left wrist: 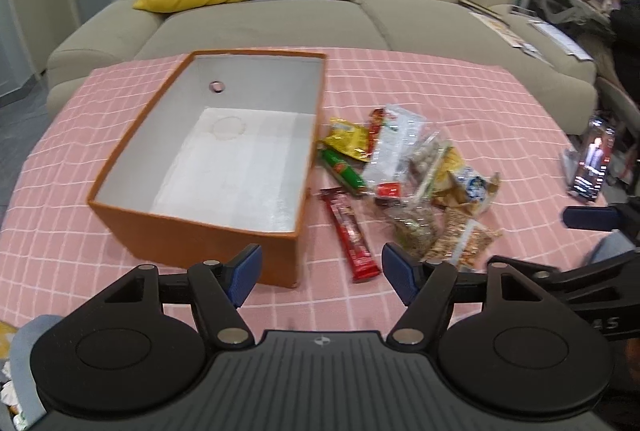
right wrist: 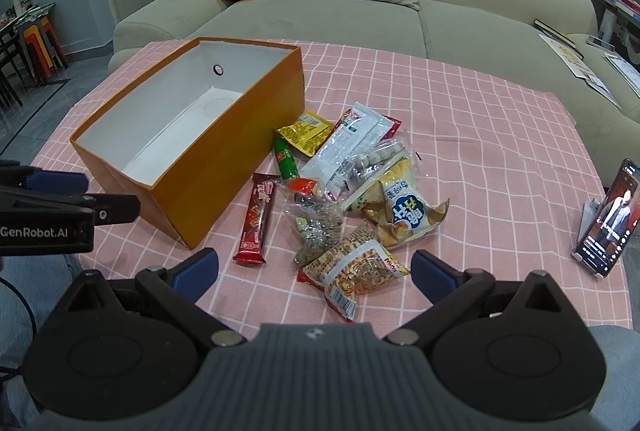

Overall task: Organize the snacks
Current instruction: 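Grasp the clear nut bag with the left tool while the right tool grasps the peanut snack bag, then carry both bags into the orange box and open both tools, then move both tools back over the remaining snacks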

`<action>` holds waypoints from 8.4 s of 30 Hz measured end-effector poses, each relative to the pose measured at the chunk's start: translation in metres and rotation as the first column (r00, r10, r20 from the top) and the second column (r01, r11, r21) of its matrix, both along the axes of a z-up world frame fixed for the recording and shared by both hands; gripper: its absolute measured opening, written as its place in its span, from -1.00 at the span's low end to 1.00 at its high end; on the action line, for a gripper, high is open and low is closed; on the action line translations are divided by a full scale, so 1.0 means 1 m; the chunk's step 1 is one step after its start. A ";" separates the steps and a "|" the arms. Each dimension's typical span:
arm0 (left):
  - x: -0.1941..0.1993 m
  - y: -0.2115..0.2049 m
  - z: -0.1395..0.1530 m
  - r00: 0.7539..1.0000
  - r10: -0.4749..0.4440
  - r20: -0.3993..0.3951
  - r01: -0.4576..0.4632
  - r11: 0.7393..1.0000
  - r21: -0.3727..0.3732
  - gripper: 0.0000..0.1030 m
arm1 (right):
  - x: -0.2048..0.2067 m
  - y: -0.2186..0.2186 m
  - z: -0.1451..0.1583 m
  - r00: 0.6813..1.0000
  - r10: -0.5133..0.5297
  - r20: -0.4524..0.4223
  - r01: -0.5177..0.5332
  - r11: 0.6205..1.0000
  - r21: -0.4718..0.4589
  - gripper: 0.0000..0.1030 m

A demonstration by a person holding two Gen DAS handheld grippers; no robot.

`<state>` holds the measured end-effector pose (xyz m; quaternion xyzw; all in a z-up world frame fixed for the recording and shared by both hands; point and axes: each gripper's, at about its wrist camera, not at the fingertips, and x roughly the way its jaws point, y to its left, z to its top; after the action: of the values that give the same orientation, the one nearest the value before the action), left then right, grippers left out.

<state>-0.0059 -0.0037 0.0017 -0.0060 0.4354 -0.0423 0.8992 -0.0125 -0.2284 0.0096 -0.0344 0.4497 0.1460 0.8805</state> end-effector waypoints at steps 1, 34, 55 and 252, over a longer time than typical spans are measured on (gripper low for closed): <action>0.000 -0.002 0.001 1.000 -0.014 -0.001 0.014 1.000 -0.009 0.51 | 0.001 -0.001 -0.001 1.000 -0.001 -0.003 0.001 1.000 -0.003 0.85; 0.064 -0.047 -0.075 0.958 -0.184 -0.219 0.176 0.983 -0.055 0.12 | 0.063 -0.004 -0.101 0.981 0.120 -0.151 -0.142 0.978 -0.149 0.78; 0.079 -0.051 -0.092 0.975 -0.148 -0.164 0.121 0.979 -0.163 0.29 | 0.074 -0.020 -0.113 0.986 0.058 -0.158 -0.078 0.989 -0.123 0.20; 0.078 -0.061 -0.118 0.985 0.124 -0.118 -0.132 0.990 -0.056 -0.03 | 0.071 -0.003 -0.078 0.990 0.100 0.104 -0.089 0.991 -0.104 0.18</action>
<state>0.0719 -0.0649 -0.1159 -0.0650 0.4833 0.0021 0.8730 0.0581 -0.2314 -0.0686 -0.1075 0.4057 0.1631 0.8929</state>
